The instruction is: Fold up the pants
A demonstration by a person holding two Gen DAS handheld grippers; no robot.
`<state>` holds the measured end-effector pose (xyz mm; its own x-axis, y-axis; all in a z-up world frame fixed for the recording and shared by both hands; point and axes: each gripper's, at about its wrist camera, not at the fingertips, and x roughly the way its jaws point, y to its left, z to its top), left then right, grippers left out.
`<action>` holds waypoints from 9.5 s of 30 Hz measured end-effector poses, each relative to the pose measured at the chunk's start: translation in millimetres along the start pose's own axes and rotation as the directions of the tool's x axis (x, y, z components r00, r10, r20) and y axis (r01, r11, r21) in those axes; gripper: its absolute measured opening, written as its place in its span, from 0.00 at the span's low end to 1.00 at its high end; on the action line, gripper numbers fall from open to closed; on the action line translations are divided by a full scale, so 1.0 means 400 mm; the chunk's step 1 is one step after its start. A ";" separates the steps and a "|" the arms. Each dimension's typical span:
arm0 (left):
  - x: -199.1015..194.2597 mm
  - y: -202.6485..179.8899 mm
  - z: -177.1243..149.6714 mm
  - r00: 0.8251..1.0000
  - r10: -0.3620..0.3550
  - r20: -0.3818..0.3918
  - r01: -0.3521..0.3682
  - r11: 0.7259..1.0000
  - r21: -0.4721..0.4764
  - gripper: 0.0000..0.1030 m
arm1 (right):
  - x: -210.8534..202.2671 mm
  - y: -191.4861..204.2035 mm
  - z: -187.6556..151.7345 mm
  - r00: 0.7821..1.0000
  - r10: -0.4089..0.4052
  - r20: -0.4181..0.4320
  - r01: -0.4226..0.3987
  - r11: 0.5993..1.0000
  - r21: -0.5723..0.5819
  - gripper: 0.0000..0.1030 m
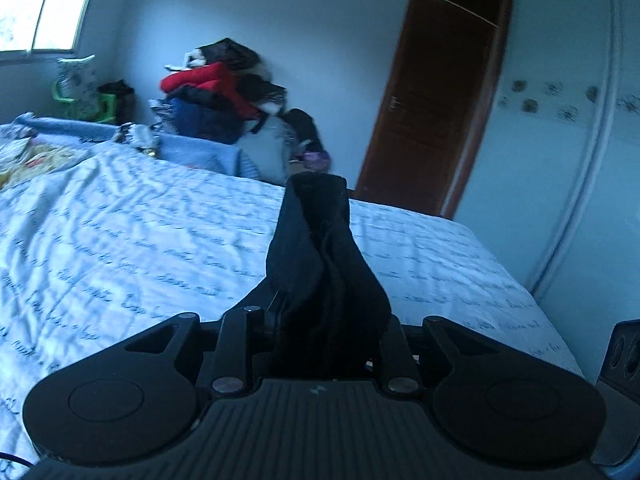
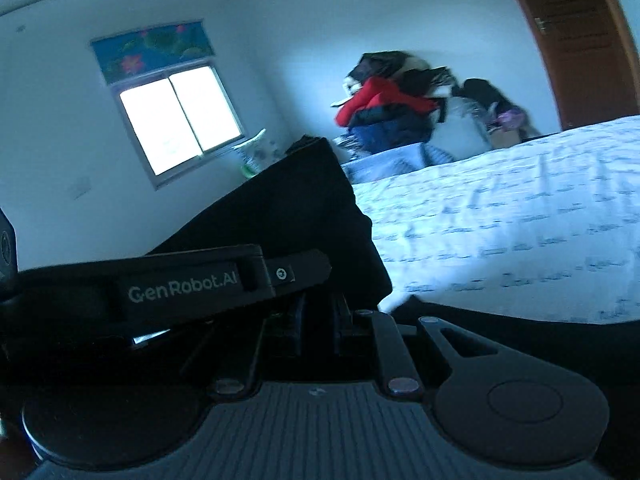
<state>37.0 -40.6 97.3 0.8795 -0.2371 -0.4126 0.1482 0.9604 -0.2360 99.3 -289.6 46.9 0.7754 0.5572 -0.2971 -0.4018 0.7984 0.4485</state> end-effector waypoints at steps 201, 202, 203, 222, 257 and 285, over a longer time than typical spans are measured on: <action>0.502 0.306 0.040 0.937 -0.079 -0.341 0.105 0.993 0.059 0.24 | 0.306 -0.428 0.121 0.974 0.005 -0.227 0.020 0.994 0.109 0.28; 0.519 0.320 0.029 0.931 -0.068 -0.358 0.091 0.995 0.050 0.25 | 0.335 -0.441 0.109 0.969 -0.013 -0.248 0.044 0.992 0.122 0.31; 0.531 0.325 0.021 0.930 -0.062 -0.363 0.085 0.995 0.046 0.28 | 0.349 -0.458 0.100 0.963 -0.041 -0.265 0.077 0.989 0.128 0.34; 0.370 0.283 -0.061 0.922 0.180 -0.342 -0.163 0.984 0.077 0.80 | 0.140 -0.253 0.009 0.963 -0.257 -0.082 0.225 0.933 -0.280 0.50; 0.186 0.127 -0.152 0.933 0.250 -0.259 -0.202 0.959 0.201 0.88 | -0.044 -0.058 -0.027 0.948 -0.201 -0.247 0.214 0.977 0.026 0.87; 0.196 0.148 -0.210 0.905 0.299 -0.301 -0.255 0.951 0.176 0.90 | 0.076 -0.063 -0.178 0.862 -0.446 -0.240 0.402 0.891 -0.212 0.93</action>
<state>76.8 -14.6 -22.8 0.7043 0.0282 -0.7093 -0.0042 0.9994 0.0355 98.3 -276.4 -33.5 0.7306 0.1789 -0.6589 -0.1494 0.9836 0.1013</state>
